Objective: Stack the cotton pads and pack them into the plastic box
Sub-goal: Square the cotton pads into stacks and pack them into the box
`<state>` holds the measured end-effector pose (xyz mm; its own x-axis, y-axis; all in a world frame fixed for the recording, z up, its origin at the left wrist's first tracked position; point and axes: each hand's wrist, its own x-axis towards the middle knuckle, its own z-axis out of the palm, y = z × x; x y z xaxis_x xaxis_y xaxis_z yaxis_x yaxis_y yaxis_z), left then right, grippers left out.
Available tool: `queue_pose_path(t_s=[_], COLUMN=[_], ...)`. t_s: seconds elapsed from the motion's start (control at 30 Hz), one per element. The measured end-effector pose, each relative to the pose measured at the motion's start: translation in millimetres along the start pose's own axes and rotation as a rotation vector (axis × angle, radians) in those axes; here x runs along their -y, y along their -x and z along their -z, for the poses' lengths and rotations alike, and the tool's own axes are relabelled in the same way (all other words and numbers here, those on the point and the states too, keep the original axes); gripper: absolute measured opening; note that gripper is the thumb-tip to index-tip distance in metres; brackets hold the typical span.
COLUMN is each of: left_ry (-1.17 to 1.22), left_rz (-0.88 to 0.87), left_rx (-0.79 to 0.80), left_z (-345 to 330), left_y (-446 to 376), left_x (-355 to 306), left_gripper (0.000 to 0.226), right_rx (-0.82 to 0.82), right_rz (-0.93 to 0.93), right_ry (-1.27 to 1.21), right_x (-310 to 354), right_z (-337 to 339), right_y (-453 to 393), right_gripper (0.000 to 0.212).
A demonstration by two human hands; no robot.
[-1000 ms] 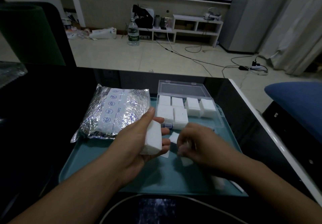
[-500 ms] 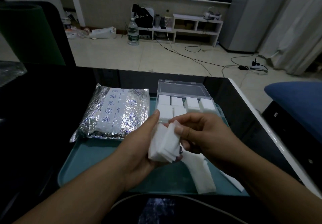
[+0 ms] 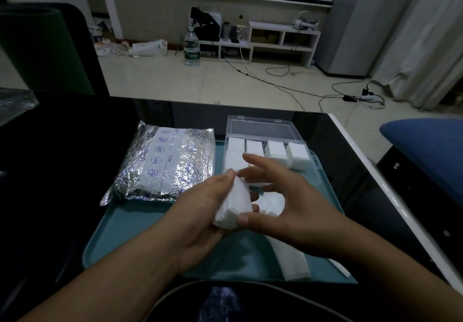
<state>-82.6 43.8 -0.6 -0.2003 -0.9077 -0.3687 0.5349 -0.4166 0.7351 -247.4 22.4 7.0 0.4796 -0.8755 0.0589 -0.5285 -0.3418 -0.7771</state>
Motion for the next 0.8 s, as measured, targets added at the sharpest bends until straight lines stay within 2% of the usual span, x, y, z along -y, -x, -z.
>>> queue_pose_path(t_s=[0.3,0.47,0.63,0.7,0.8], left_ry=[-0.015,-0.013,0.016,0.016,0.007], left_rz=[0.002,-0.023,-0.038,-0.042,-0.043], left_rx=[0.063,0.052,0.013,0.004,-0.023], left_z=[-2.1,0.0,1.8,2.2,1.9], left_y=[0.2,-0.8,-1.6,-2.2,-1.9], left_x=[1.1,1.7,0.7,0.8,1.1], left_gripper=[0.048,0.044,0.039,0.039,0.045], right_rx=[-0.012,-0.029,-0.091,-0.128,-0.081], right_rz=[0.073,0.188,0.243,0.245,0.175], right_ry=[0.029,0.084,0.081,0.108,0.133], right_x=[-0.2,3.3,2.4,0.7,-2.5], right_z=[-0.2,-1.8,-3.9,-1.7,2.3], right_y=[1.3,2.0,1.0,0.2,-0.1], right_gripper=[0.087,0.057,0.051,0.052,0.070])
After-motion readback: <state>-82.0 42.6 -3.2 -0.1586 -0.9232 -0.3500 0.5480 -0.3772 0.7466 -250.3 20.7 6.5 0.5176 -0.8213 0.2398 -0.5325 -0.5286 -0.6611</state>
